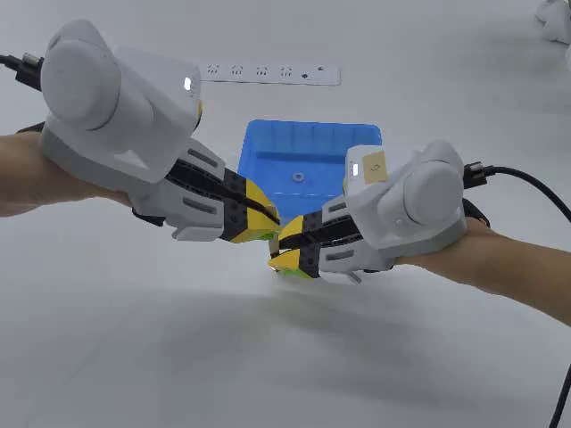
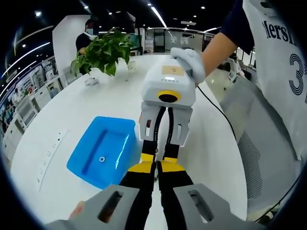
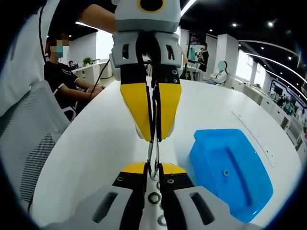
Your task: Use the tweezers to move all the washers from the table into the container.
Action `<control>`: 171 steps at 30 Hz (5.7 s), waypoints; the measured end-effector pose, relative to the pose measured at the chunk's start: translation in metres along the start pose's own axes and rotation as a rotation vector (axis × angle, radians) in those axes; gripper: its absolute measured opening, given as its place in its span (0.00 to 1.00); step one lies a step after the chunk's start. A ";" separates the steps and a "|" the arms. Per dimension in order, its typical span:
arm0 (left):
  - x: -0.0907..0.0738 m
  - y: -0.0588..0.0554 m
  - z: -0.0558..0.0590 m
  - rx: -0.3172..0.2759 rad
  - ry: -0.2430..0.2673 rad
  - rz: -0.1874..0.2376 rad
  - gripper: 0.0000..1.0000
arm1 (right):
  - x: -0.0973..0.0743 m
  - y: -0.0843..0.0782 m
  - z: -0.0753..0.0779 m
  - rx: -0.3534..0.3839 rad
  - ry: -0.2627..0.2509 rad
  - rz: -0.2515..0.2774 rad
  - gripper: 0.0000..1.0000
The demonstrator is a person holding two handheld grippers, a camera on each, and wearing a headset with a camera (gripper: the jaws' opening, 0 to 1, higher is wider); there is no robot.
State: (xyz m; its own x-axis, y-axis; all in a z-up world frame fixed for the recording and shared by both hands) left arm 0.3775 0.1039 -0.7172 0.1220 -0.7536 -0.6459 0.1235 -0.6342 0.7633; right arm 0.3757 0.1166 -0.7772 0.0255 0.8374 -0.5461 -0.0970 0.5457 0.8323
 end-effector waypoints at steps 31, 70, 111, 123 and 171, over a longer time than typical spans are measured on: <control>-0.023 0.023 0.014 0.021 -0.022 0.004 0.07 | -0.020 0.027 -0.005 -0.070 -0.040 -0.007 0.10; -0.008 0.067 -0.064 0.136 -0.028 0.037 0.07 | -0.048 0.027 0.089 -0.070 -0.197 0.007 0.10; 0.028 0.048 -0.089 0.103 -0.069 -0.002 0.07 | -0.029 -0.012 0.111 0.004 -0.189 -0.034 0.14; 0.006 0.071 -0.078 0.147 -0.050 0.022 0.06 | -0.045 0.015 0.111 -0.008 -0.212 -0.008 0.14; -0.018 0.044 0.030 0.130 -0.105 0.014 0.06 | -0.040 0.021 -0.021 0.034 -0.047 0.003 0.12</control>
State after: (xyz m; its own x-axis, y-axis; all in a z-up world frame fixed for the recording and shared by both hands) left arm 0.3515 0.0848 -0.6718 0.0186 -0.7719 -0.6355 -0.0072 -0.6357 0.7719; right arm 0.3521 0.0945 -0.7399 0.0722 0.8389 -0.5395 -0.0630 0.5437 0.8369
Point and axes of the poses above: the centre of the closed fingertips' face, and the gripper's own axes: x roughly forward along the fingers, z roughly to its right, y roughly out of its top, the point moved 1 cm from there along -x, roughly backward along the fingers, and after that the axes turned 3 degrees about -y, right-handed, at the moved point
